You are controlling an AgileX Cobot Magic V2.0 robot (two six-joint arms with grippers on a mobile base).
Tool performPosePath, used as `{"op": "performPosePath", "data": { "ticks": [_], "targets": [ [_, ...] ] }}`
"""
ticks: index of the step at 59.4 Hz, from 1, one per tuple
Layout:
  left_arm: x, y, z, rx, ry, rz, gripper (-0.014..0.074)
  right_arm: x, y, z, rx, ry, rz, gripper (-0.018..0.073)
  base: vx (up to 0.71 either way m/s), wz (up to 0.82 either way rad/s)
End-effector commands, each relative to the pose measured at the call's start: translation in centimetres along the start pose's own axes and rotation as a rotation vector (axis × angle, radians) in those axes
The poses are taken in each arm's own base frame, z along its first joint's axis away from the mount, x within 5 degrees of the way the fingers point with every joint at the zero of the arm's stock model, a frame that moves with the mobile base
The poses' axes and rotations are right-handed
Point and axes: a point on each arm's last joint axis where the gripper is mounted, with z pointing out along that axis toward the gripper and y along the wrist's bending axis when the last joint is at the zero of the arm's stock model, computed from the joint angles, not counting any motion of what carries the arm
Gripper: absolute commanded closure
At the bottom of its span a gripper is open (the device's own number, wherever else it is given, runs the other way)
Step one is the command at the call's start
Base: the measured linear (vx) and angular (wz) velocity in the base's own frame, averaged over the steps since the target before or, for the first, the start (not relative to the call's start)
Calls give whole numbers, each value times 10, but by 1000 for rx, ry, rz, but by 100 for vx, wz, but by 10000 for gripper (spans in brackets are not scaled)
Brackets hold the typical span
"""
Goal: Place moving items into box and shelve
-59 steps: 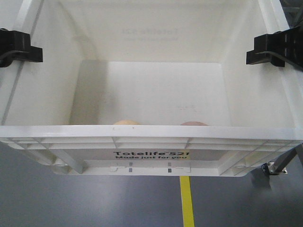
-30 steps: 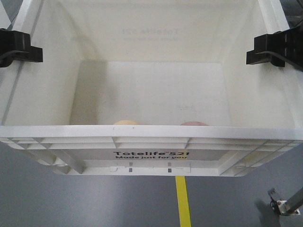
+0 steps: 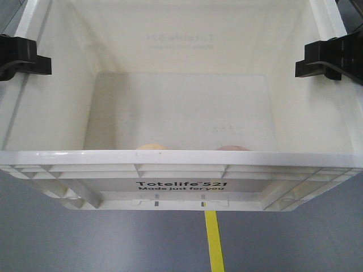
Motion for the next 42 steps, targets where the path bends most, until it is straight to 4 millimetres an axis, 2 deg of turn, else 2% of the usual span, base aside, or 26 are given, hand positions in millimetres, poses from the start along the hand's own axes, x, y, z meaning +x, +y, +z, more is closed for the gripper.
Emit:
{"op": "performPosePath", "data": {
  "ticks": [1, 42],
  "targets": [
    [-19, -10, -23, 59, -199, 12, 603, -18, 5, -21, -19, -200, -16, 565, 48, -1],
    [-19, -10, -23, 59, -199, 12, 603, -18, 5, -21, -19, -200, -16, 565, 44, -8]
  ]
}}
